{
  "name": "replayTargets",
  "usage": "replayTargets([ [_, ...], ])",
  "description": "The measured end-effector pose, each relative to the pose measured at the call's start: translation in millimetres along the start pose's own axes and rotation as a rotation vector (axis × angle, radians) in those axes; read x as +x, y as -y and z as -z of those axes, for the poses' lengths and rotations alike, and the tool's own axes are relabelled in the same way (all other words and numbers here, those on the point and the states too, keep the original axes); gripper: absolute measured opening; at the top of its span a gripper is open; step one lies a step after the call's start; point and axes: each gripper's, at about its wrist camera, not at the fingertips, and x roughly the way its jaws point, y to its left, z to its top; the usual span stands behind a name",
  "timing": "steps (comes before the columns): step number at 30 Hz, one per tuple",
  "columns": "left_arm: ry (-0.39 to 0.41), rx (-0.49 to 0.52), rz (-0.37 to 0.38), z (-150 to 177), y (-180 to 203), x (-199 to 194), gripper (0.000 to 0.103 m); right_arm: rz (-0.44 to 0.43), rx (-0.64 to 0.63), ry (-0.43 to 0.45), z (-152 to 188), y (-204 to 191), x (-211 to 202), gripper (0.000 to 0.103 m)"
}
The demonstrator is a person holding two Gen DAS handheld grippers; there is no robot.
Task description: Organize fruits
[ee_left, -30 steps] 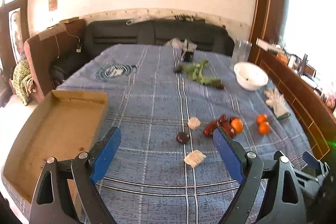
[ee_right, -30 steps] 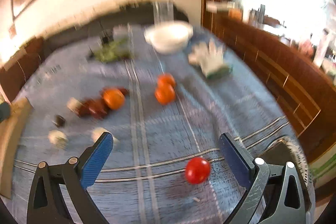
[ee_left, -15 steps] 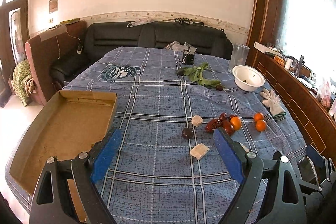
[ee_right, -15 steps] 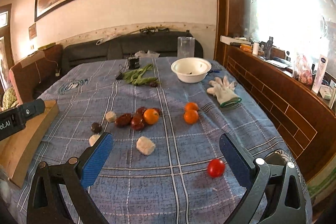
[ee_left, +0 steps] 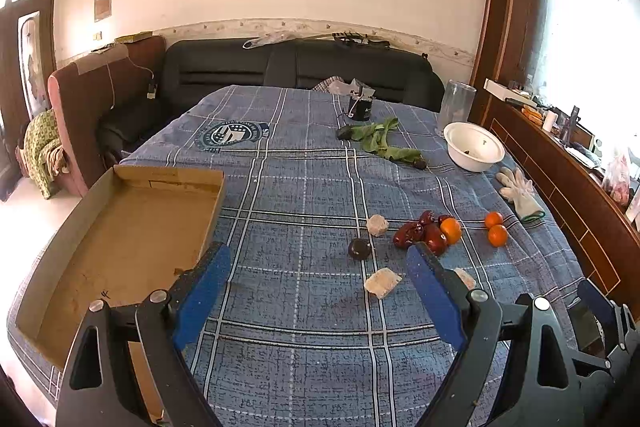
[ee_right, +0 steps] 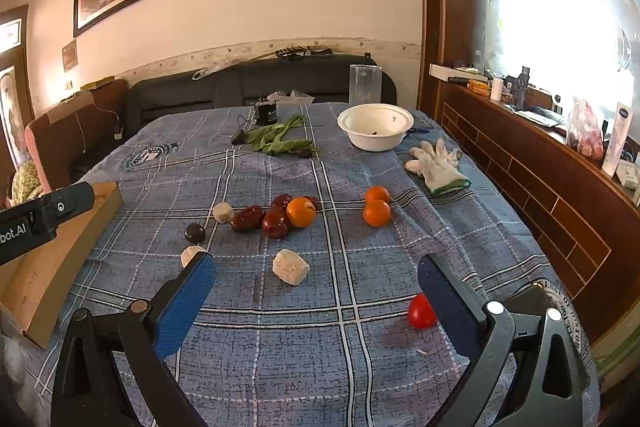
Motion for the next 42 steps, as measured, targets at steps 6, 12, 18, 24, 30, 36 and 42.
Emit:
replayTargets([
  [6,-0.012,0.005,-0.002,1.7,1.9,8.7,0.089,-0.012,0.016,-0.026,3.0,6.2,8.3,0.103],
  [12,-0.017,-0.004,0.017,3.2,-3.2,21.5,0.089,-0.016,0.017,-0.060,6.8,8.9,20.6,0.103],
  [18,-0.083,-0.071,0.028,-2.2,-29.7,46.0,0.089,-0.026,0.025,-0.113,8.3,15.2,38.3,0.103],
  [24,-0.150,-0.051,0.073,3.7,-25.2,69.4,0.089,-0.103,0.021,-0.203,2.1,12.5,66.5,0.103],
  [30,-0.197,0.041,0.157,12.2,1.5,87.8,0.088,-0.181,0.008,-0.320,0.3,5.7,105.6,0.092],
  [36,-0.268,0.086,0.229,20.5,15.4,110.9,0.068,-0.187,0.013,-0.369,4.6,6.7,126.4,0.074],
  [42,-0.315,0.084,0.297,25.9,24.3,128.7,0.058,-0.174,-0.008,-0.366,6.0,4.4,134.5,0.060],
])
